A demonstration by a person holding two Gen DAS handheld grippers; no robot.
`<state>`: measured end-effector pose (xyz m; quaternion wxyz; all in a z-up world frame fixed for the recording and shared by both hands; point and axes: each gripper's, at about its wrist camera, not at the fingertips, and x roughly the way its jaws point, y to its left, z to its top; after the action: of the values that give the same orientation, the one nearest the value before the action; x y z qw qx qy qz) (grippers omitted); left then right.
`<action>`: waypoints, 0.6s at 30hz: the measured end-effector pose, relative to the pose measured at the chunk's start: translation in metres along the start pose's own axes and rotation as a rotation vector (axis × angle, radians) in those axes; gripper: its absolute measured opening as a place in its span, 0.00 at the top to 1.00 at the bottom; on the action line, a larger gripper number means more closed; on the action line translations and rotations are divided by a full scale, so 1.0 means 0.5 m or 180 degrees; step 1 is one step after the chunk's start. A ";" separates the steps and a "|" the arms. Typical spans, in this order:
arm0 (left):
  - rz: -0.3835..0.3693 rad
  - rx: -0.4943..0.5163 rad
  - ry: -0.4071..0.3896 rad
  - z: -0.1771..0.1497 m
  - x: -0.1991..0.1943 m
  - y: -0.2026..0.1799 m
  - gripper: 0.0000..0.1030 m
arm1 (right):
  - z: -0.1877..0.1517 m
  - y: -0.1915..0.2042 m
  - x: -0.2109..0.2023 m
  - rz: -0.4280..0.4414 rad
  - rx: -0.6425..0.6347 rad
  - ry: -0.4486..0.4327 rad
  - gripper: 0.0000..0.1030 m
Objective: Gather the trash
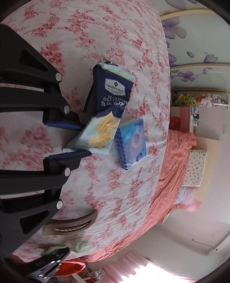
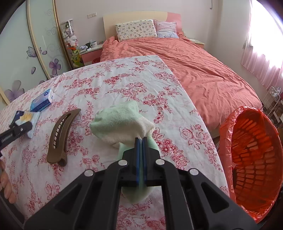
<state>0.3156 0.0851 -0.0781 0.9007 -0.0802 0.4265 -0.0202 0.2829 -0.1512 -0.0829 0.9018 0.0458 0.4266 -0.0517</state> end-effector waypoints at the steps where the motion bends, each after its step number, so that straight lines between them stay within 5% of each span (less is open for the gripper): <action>1: -0.0085 0.0018 0.0016 -0.007 -0.009 0.010 0.87 | 0.000 0.000 0.000 -0.0004 -0.0005 0.0000 0.95; 6: -0.0039 0.0203 0.0048 -0.047 -0.057 0.050 0.86 | -0.001 0.004 -0.001 -0.0035 -0.0038 -0.0001 0.94; 8: -0.0019 0.0172 0.0023 -0.053 -0.071 0.059 0.72 | 0.000 0.006 0.000 -0.0046 -0.0047 -0.0001 0.94; 10: 0.0058 0.0102 -0.0089 -0.056 -0.092 0.069 0.32 | 0.000 0.007 -0.001 -0.0056 -0.0055 0.0000 0.94; 11: 0.0105 0.0071 -0.0167 -0.056 -0.101 0.071 0.28 | 0.000 0.007 -0.001 -0.0061 -0.0058 0.0000 0.94; 18: 0.0342 -0.0322 -0.0143 -0.026 -0.080 0.088 0.20 | -0.001 0.010 0.000 -0.0091 -0.0080 0.0002 0.94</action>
<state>0.2786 0.1311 -0.0628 0.9046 -0.1031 0.4104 0.0516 0.2834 -0.1462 -0.0829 0.9013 0.0283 0.4281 -0.0593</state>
